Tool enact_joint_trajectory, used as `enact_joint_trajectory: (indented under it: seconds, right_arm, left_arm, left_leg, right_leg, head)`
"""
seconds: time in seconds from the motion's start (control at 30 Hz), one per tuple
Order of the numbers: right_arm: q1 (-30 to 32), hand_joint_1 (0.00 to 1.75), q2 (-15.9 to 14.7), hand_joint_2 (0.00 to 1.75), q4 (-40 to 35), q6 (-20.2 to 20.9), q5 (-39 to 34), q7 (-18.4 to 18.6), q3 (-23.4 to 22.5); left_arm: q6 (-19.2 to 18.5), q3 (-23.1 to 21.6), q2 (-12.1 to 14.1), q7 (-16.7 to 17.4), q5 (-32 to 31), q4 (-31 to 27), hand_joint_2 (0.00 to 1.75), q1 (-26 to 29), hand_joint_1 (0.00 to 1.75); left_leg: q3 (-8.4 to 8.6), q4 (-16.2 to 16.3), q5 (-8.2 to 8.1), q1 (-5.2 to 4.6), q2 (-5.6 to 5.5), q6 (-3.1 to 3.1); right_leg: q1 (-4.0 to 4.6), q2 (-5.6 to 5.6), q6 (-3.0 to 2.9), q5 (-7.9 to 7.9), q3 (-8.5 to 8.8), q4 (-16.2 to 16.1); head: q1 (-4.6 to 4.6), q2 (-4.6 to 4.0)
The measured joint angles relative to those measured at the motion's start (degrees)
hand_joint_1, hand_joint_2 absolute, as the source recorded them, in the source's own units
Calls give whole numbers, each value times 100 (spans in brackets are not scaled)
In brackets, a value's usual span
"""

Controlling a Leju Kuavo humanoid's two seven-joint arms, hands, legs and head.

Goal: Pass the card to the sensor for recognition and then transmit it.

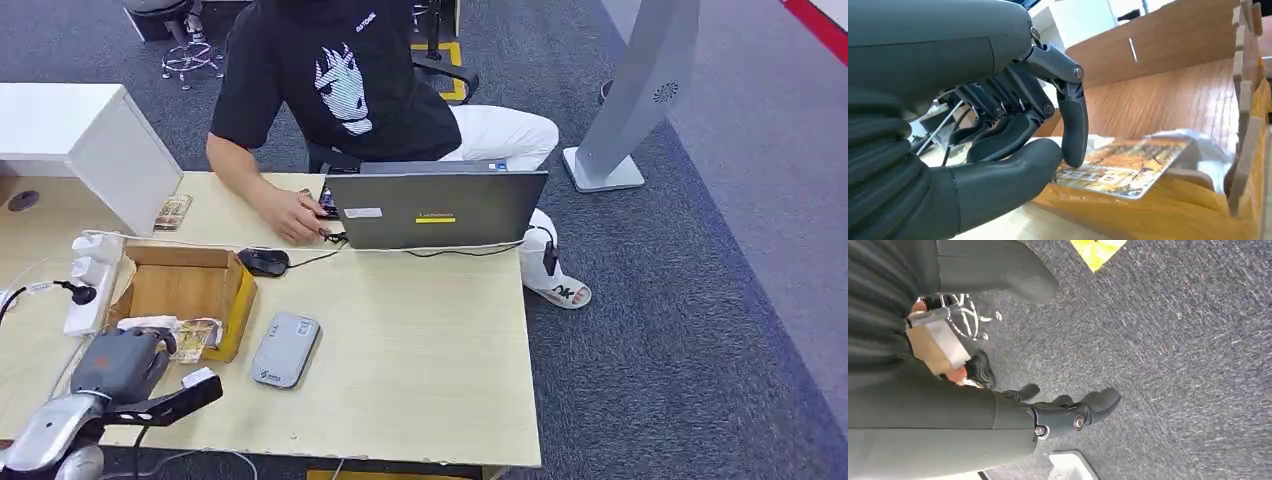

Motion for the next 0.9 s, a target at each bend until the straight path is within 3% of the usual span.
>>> enact_joint_trajectory:
  seconds: [0.9]
  right_arm:
    - [1,0,-26,175,0,0,59,0,0]
  left_arm:
    - [92,0,-195,-2,-59,216,175,-47,164]
  left_leg:
    - [0,0,0,0,0,0]
  right_leg:
    - [0,0,0,0,0,0]
  head:
    - [-2,0]
